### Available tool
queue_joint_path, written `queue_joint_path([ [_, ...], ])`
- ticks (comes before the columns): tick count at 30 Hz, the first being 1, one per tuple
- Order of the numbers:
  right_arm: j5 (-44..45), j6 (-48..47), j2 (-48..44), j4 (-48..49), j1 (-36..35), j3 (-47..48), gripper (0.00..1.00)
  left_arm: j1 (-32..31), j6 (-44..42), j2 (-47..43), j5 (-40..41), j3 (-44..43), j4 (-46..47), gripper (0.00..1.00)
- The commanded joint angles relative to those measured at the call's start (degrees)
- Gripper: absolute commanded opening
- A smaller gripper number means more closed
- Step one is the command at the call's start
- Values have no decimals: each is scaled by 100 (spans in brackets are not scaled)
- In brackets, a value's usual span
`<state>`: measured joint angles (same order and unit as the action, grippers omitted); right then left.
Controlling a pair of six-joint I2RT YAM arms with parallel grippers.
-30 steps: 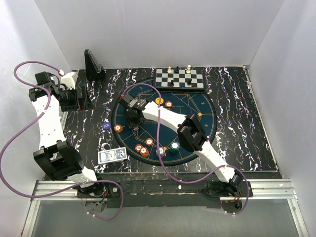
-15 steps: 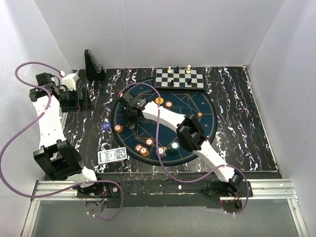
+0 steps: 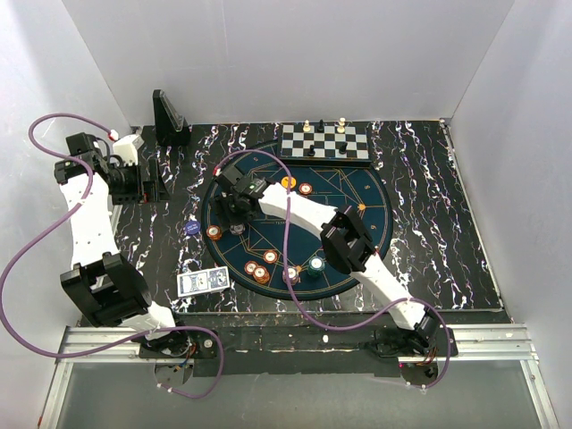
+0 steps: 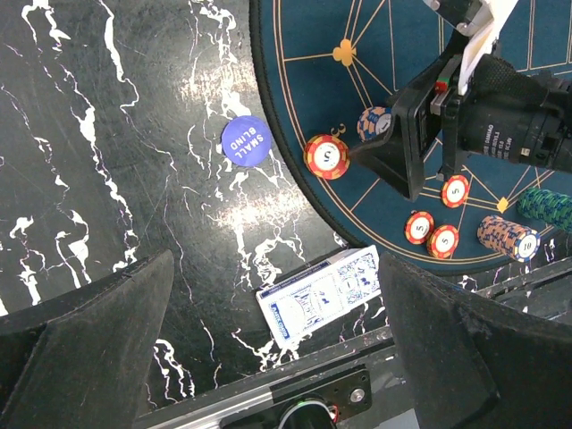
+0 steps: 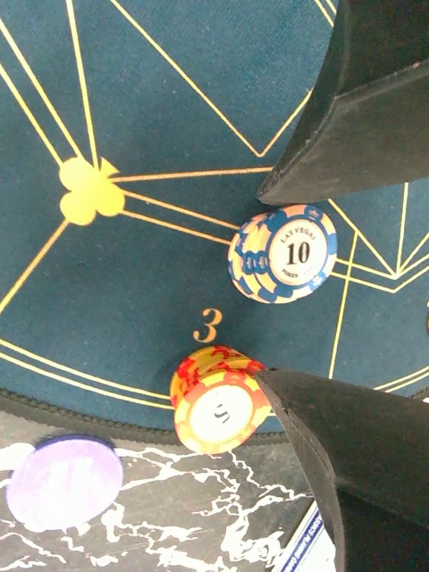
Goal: Distribute texas hold em gaming equipment
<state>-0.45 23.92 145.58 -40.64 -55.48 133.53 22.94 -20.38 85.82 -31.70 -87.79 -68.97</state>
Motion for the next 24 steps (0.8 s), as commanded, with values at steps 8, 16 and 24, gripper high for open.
queue_joint_path([
  [8,184,-283,-1557,153,11,-792,85,35,104,-215,68,87,-20,100],
  [16,458,-362,-3420,171,-6,-2847,86,35,166,-215,50,113,33,100],
  [24,625,-213,-4801,4,-348,-4940,87,26,280,-294,-20,297,191,100],
])
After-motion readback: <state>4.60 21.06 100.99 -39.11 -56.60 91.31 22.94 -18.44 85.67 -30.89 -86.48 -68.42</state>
